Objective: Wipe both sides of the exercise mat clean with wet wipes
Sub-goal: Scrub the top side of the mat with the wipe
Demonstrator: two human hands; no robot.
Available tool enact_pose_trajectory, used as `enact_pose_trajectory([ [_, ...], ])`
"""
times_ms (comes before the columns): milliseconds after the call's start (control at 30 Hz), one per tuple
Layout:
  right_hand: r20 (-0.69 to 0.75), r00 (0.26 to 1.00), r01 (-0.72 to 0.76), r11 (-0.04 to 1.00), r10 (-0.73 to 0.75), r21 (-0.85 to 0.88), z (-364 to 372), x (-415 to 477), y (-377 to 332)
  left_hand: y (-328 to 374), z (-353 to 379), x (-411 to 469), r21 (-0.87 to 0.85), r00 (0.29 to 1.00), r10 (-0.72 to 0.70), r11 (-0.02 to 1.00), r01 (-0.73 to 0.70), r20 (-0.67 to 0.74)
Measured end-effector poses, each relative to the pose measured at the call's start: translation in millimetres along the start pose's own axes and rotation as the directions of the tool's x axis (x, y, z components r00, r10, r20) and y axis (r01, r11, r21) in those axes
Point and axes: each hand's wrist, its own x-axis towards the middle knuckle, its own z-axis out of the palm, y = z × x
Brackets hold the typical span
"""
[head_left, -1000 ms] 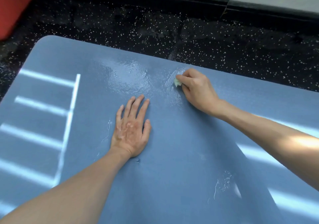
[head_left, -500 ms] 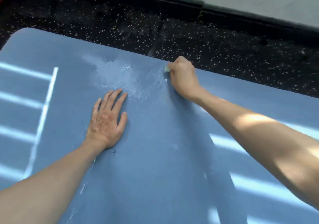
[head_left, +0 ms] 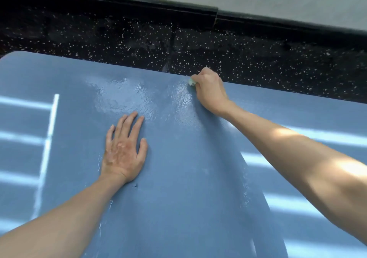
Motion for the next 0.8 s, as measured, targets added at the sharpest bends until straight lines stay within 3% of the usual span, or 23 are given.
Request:
enact_pose_trajectory([
  [67, -0.006, 0.999, -0.043, 0.996, 0.043, -0.078, 0, 4, 2, 0, 1, 1, 0.002, 1.000, 0.004, 1.000, -0.004, 0.000],
  [233, 0.083, 0.968, 0.239, 0.971, -0.236, -0.023, 14, -47, -13, 1, 1, -1, 0.009, 1.000, 0.005, 1.000, -0.005, -0.016],
  [367, -0.034, 0.999, -0.001, 1.000, 0.000, -0.005, 7, -19, -10, 0, 1, 0, 0.007, 1.000, 0.006, 1.000, -0.006, -0.025],
  [433, -0.015, 0.995, 0.099, 0.995, -0.099, -0.017, 18, -44, -22, 1, 1, 0, 0.005, 1.000, 0.003, 1.000, -0.003, -0.026],
  [533, 0.155, 0.947, 0.283, 0.959, -0.281, 0.008, 16, -73, -26, 1, 1, 0, 0.003, 1.000, 0.001, 1.000, -0.001, -0.026],
  [667, 0.039, 0.997, 0.071, 0.980, -0.064, -0.184, 6, -37, -16, 0, 2, 0, -0.001, 1.000, -0.002, 1.000, 0.002, -0.022],
  [733, 0.044, 0.991, 0.129, 0.982, -0.124, -0.140, 16, -59, -24, 1, 2, 0, -0.002, 1.000, -0.003, 1.000, 0.003, -0.021],
  [800, 0.151, 0.958, 0.250, 0.968, -0.244, -0.022, 21, -93, -31, 1, 2, 0, -0.008, 1.000, -0.003, 1.000, 0.003, -0.020],
])
